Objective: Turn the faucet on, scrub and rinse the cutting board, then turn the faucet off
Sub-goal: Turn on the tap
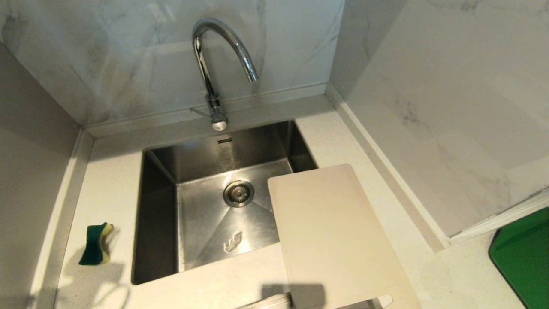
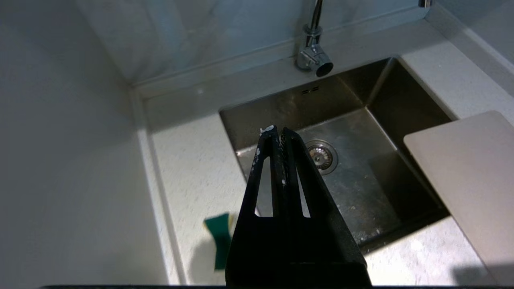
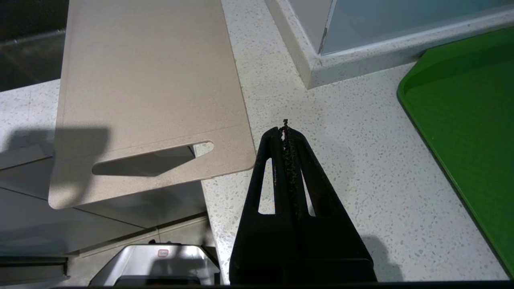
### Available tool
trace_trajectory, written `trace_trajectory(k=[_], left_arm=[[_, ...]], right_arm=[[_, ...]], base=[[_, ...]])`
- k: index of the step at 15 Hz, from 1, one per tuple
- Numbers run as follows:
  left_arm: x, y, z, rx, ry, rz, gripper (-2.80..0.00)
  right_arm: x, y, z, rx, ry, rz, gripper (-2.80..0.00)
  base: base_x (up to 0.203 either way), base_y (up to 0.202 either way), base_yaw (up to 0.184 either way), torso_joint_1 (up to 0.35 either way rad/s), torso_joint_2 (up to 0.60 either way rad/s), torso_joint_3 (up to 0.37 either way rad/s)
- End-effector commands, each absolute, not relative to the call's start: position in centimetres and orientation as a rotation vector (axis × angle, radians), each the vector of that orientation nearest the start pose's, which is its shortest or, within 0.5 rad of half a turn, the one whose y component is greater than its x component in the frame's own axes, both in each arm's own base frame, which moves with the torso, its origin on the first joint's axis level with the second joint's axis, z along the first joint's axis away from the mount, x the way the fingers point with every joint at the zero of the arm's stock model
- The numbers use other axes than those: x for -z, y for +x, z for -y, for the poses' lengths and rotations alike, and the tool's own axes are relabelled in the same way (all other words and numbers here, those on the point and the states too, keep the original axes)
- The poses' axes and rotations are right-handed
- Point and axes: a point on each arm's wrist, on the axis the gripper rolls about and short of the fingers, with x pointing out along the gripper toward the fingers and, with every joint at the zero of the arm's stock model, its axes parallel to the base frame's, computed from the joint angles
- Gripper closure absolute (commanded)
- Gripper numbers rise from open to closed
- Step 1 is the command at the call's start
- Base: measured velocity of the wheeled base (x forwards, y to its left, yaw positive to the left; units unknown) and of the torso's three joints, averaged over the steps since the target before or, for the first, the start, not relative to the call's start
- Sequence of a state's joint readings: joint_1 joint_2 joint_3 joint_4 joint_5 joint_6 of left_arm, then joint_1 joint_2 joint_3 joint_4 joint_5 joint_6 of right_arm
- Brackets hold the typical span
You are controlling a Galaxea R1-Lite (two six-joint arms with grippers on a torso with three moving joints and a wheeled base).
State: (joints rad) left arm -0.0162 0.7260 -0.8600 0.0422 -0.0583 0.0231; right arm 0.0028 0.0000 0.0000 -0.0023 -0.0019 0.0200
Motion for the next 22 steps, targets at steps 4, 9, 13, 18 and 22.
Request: trace_trajectory(k=[4,9,13,18,22], left_arm=[[-34.5,19.5,0.8,0.117,0.022,-0.089,0.00],[-33.9,31.3,3.1,0.180,0.017,-0.151,0.00],[-32.1,37.5,5.5,0.216,-0.148,-0.184,0.00],[-30.9,40.7,8.6,0.250,-0.439,-0.214,0.00],[-30.8,40.2,11.5,0.227,-0.435,-0.211,-2.80]], right_arm=[[-7.6,-2.3,0.0,-0.002,0.020,0.003,0.00],[-7.6,-2.3,0.0,-0.002,0.020,0.002,0.00],[-7.6,-2.3,0.0,-0.002,0.020,0.003,0.00],[-7.6,-2.3,0.0,-0.001,0.020,0.003,0.00],[-7.6,-2.3,0.0,-0.002,0.020,0.003,0.00]], base=[[0.000,0.000,0.000,0.000,0.00,0.000],[0.000,0.000,0.000,0.000,0.00,0.000],[0.000,0.000,0.000,0.000,0.00,0.000],[0.000,0.000,0.000,0.000,0.00,0.000],[0.000,0.000,0.000,0.000,0.00,0.000]])
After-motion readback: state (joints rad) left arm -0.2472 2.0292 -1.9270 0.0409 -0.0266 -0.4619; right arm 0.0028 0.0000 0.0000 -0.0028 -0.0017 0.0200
